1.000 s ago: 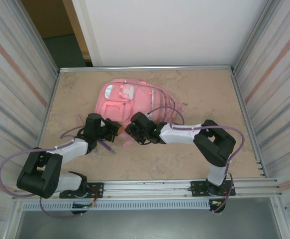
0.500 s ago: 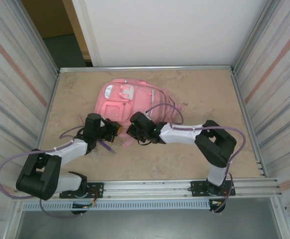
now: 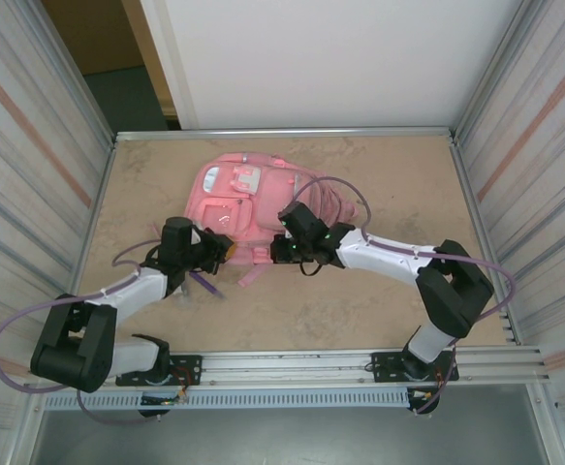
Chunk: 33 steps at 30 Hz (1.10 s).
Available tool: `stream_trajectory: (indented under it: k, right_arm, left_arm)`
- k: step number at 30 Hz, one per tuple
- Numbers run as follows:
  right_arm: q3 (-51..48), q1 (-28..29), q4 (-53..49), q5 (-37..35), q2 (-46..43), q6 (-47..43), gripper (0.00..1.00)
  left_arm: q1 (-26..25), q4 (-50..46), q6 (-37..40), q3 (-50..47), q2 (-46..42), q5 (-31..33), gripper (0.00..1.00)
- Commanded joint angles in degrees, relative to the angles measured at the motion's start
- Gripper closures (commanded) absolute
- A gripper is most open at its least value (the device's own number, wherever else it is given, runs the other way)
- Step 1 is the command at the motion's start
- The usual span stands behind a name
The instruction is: Pack books, pencil case, and school supplies into a backpack
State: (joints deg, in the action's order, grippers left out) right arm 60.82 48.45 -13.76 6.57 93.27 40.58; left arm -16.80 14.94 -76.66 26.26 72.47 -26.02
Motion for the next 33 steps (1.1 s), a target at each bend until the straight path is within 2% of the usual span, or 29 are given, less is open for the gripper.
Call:
stream_trajectory:
  k: [1,8,13,16,20,22,26,29,33]
  right_arm:
    - [0.65,-2.73,-5.95,6.34,-3.95,-11.52,1.0]
    - [0.25,-10.74,-14.71,10.71,-5.91,-18.99,1.0]
    - [-1.66,-13.74,-16.34,9.08,-8.13,-26.88,1.0]
    - [-2.36,-14.43,-15.9,9.48,-8.81,-28.86,1.0]
    - [-1.34,-11.93,-11.1,13.31,-7.91,-29.78,1.0]
    - [-0.18,-8.0,-6.85,11.47,-6.82,-29.77,1.0]
    - [5.34,-3.7,-1.45,12.12,-0.77,-28.22,1.0]
    - [10.13,-1.84,-3.09,11.07,3.09,-28.97,1.0]
    - [9.26,-1.34,1.8,13.3,4.83,-29.0,1.0]
  left_arm:
    - [1.77,-4.57,3.44,1.18,1.26,4.65,1.0]
    - [6.16,-6.87,7.31,3.28,2.11,3.0,1.0]
    - [8.68,-14.52,16.34,9.92,4.19,5.89,1.0]
    - [9.77,-16.89,21.38,15.09,9.72,7.05,1.0]
    - [12.07,-16.31,26.3,23.96,20.04,0.67,1.0]
    - [12.4,-18.15,29.87,29.39,24.46,0.89,0.87]
    - [12.82,-23.47,37.32,37.15,30.31,-0.13,0.73]
    - [12.84,-24.53,38.95,34.36,25.13,-1.93,0.64]
    - [12.83,-31.84,39.34,28.24,12.8,2.33,0.55]
